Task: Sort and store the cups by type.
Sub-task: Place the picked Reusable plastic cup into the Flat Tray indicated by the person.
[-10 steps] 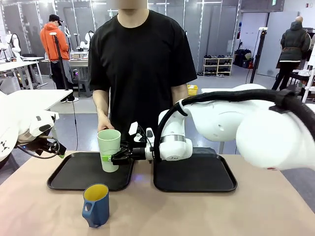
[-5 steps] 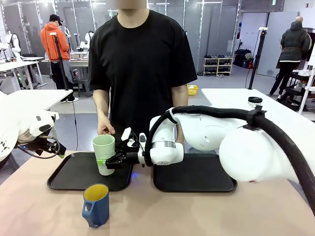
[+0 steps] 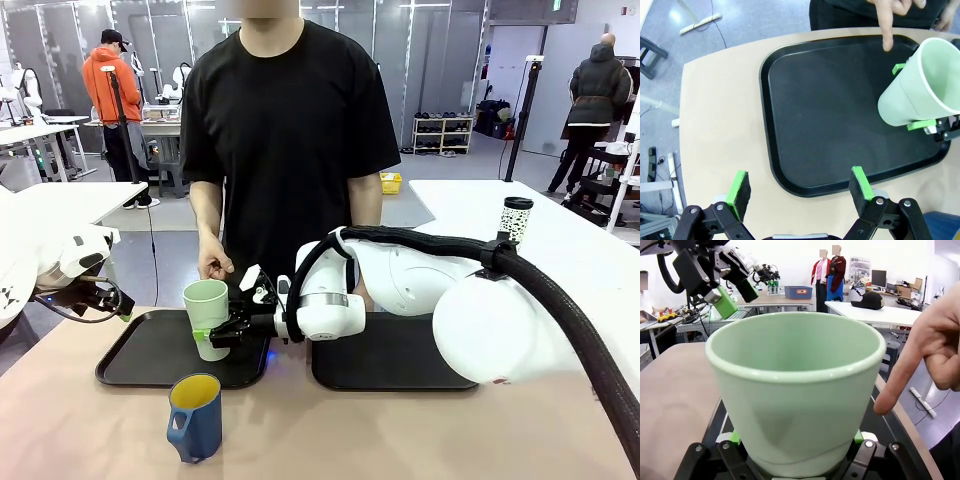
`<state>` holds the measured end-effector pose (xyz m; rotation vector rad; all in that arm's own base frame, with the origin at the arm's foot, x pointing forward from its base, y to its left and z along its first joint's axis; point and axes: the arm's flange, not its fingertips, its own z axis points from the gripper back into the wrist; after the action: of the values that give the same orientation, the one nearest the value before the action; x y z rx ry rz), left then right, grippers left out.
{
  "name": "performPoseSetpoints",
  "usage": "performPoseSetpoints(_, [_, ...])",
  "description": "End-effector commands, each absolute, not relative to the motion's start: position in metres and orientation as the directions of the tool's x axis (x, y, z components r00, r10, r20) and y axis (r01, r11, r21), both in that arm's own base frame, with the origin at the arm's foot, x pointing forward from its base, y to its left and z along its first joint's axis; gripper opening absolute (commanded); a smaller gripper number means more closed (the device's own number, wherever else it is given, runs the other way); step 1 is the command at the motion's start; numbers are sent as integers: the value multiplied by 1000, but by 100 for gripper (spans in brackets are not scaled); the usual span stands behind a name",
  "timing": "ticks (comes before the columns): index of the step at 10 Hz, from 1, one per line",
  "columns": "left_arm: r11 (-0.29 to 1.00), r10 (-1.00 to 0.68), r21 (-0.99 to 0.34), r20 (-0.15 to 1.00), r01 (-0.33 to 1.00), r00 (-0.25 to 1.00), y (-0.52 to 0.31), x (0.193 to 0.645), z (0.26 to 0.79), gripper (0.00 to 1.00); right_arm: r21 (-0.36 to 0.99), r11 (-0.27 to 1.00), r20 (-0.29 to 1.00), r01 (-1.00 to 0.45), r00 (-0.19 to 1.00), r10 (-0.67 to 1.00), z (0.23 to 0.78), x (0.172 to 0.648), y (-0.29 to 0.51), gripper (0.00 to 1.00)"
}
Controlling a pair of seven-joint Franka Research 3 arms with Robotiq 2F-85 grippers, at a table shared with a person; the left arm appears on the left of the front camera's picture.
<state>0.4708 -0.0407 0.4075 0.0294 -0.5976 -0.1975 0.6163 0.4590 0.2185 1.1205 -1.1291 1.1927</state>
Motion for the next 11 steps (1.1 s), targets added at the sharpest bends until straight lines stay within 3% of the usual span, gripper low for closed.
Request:
performPoseSetpoints(1, [980, -196, 85, 557, 179, 807, -39, 471, 408, 100, 70, 61, 987, -996, 77, 140, 221, 619, 461, 85])
performPoseSetpoints(3, [980, -196, 85, 557, 179, 807, -39, 471, 408, 100, 46, 66, 987, -997, 56, 148, 222, 620, 459, 89])
performPoseSetpoints(4, [980, -196, 85, 557, 179, 807, -39, 471, 408, 100, 61, 59, 988, -996, 69, 141, 223, 620, 458, 99])
performPoseSetpoints(11, [980, -196, 85, 557, 179, 807, -39, 471, 408, 100, 53, 32, 985, -998, 58, 164, 232, 611, 438, 100])
